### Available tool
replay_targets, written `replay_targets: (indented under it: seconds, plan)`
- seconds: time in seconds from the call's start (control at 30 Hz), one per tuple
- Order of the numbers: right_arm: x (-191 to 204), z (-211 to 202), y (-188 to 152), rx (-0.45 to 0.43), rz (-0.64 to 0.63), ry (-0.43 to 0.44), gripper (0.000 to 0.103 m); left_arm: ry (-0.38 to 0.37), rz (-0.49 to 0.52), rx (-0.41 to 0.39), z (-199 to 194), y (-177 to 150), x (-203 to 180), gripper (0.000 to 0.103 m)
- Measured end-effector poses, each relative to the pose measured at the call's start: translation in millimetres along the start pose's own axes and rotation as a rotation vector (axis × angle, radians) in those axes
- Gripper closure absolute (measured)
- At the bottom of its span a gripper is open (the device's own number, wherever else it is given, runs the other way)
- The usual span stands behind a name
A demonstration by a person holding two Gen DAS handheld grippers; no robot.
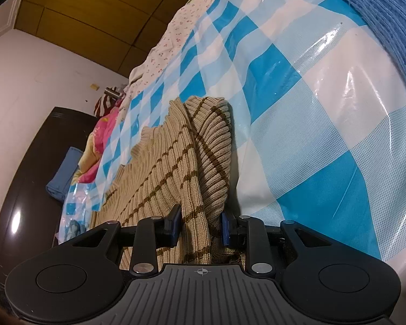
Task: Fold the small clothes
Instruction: 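Grasp the sweater's side edge with the right tool, then fold the held side across the sweater body with the right tool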
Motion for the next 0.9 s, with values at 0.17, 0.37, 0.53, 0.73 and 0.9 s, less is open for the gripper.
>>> replay_targets:
  seconds: [0.17, 0.37, 0.53, 0.73, 0.9]
  plan:
    - [-1.6, -0.6, -0.5, -0.001, 0.007, 0.004, 0.078, 0.018, 0.054, 0.022, 13.0, -12.2, -3.3, 0.065]
    - [-2.4, -1.2, -1.0, -0.005, 0.013, 0.005, 0.078, 0.036, 0.127, 0.006, 13.1, -19.4, -10.5, 0.064]
    - [-3.7, -3.3, -2.0, -0.015, 0.033, 0.015, 0.080, 0.030, 0.124, 0.001, 12.6, -19.8, -8.5, 0.064]
    - [-2.0, -8.2, -2.9, -0.042, 0.064, 0.043, 0.083, 0.024, 0.103, 0.001, 12.4, -18.5, -6.6, 0.064]
    - [9.8, -17.2, -3.3, -0.056, 0.082, 0.043, 0.084, -0.011, 0.066, -0.052, 1.4, -11.1, -4.4, 0.064]
Point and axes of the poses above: each gripper's, at about its wrist camera, not at the fingertips, and z roughly the way its jaws point, x to its left, y to its top, the point moved 1 cm from there along z, roughly the way its jaws point, and after that the axes turned 6 degrees about -z, right-handed, at the moved point
